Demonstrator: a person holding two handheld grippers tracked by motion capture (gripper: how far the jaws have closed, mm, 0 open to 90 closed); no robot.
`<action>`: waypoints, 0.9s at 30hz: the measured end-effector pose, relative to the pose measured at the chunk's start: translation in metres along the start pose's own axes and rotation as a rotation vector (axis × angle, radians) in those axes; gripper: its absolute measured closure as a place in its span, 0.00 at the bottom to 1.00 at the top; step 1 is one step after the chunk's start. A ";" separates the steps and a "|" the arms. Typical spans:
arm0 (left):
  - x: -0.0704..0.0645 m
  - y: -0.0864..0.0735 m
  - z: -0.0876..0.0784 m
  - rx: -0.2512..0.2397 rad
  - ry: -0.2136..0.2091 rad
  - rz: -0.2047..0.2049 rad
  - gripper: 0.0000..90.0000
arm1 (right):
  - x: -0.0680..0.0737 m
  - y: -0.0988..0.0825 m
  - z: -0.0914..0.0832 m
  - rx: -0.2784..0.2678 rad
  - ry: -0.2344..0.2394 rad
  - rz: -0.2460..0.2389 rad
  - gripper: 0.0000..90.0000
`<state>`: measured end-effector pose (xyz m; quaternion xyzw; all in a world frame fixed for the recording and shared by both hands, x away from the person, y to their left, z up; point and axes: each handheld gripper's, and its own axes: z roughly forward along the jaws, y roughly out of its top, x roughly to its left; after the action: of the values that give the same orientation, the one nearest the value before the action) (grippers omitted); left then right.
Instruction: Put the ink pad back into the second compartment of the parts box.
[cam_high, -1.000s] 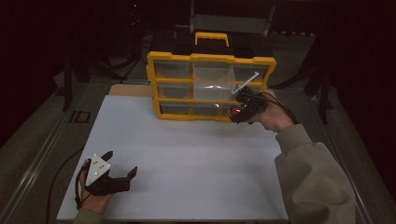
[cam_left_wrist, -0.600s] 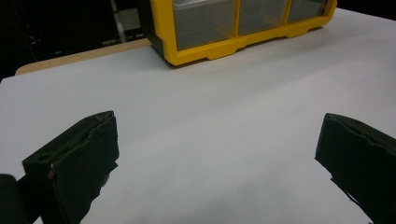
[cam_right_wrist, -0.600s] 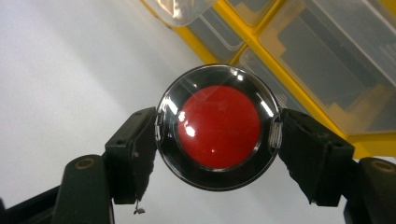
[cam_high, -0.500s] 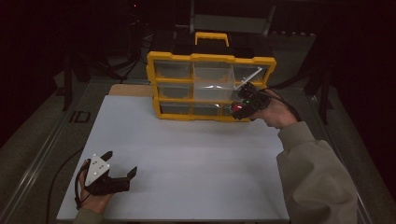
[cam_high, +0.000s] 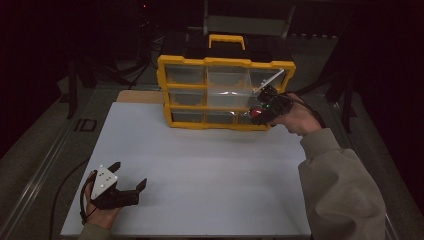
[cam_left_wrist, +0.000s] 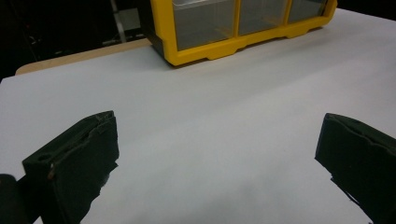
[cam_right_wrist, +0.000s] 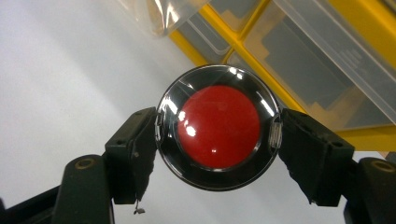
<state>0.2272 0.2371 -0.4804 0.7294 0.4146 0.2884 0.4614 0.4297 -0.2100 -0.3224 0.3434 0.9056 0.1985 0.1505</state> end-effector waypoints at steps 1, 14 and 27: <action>0.000 0.000 0.000 0.001 0.000 0.001 0.00 | 0.000 0.000 -0.001 0.000 0.001 0.001 0.33; 0.000 0.000 0.000 0.001 -0.001 0.001 0.00 | -0.005 0.003 -0.009 -0.009 -0.008 0.007 0.33; 0.000 0.000 0.001 0.001 -0.002 0.000 0.00 | -0.012 0.008 -0.019 -0.019 -0.017 0.020 0.33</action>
<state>0.2275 0.2367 -0.4807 0.7299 0.4144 0.2874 0.4615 0.4352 -0.2181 -0.3010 0.3524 0.8990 0.2057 0.1593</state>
